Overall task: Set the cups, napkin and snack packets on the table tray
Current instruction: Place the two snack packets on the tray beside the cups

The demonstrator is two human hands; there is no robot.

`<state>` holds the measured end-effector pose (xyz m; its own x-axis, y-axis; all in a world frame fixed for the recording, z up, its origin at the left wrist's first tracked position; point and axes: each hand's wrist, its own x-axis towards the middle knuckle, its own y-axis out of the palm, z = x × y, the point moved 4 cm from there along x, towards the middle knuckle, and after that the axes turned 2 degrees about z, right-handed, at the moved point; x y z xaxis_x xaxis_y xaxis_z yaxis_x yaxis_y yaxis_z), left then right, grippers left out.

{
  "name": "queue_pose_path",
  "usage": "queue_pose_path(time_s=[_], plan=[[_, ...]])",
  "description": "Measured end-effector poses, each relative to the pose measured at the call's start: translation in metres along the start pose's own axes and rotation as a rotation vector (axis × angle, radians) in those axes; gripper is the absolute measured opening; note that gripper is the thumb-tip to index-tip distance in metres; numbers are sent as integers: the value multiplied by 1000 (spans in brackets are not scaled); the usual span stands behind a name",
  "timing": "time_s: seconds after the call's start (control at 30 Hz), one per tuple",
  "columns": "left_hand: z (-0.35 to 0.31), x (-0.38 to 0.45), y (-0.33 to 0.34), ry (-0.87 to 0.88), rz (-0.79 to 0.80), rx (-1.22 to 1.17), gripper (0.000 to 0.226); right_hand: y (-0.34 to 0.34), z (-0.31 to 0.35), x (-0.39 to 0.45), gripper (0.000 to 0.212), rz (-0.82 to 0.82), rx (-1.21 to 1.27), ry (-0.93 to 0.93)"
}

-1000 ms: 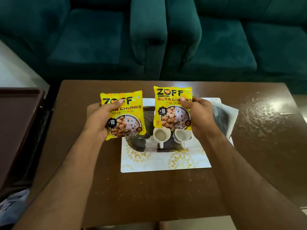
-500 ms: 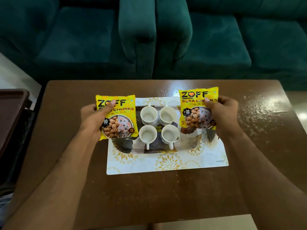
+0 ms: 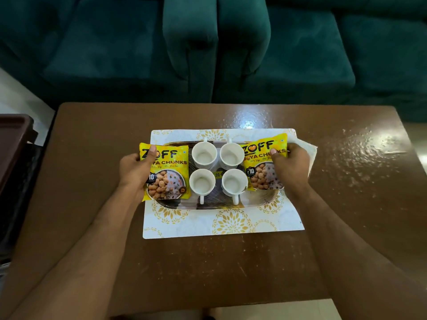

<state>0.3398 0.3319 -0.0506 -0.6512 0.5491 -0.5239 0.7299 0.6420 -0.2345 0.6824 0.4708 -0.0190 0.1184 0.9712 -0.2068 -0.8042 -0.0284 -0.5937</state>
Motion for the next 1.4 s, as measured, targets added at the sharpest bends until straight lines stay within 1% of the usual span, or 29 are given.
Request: queue_pose_path(time_s=[0.07,0.13,0.23,0.33,0.43,0.5,0.57,0.67,0.73,0.87,1.0,1.1,1.17,1.23,1.27,1.33,1.4], plan=[[6,3,2,21,-10,25,41,6,-8,1,13,17,44,36],[12,8,2,45,-33,46,46,9,-16,0,16,34,79,70],[13,7,3,150,-98,131,45,10,-22,-2,27,39,98,82],[8,1,7,243,-164,222,38,10,-23,-5,42,36,-5,19],[10,3,9,313,-189,326,30,13,-23,-9,49,24,-110,-73],[16,8,9,324,-179,380,37,16,-22,-15,53,10,-184,-135],[21,10,9,314,-175,416,43,20,-22,-19,52,-17,-289,-199],[22,10,14,286,-148,467,36,25,-23,-24,47,-27,-421,-262],[22,10,17,286,-144,498,37,28,-24,-25,43,-16,-483,-281],[20,8,24,306,-172,573,48,34,-25,-24,42,22,-599,-322],[17,6,29,311,-202,578,69,38,-28,-22,44,62,-660,-322],[16,1,26,368,-228,537,70,37,-22,-23,44,17,-713,-343],[16,-7,21,419,-250,484,63,35,-8,-28,40,-75,-702,-419],[17,-14,15,435,-271,432,57,35,18,-37,34,-152,-581,-547],[19,-18,11,420,-282,412,55,39,33,-43,31,-162,-506,-630],[24,-25,5,375,-303,373,52,56,65,-60,27,-105,-380,-794],[31,-31,0,340,-319,337,47,86,92,-80,28,43,-339,-898]])
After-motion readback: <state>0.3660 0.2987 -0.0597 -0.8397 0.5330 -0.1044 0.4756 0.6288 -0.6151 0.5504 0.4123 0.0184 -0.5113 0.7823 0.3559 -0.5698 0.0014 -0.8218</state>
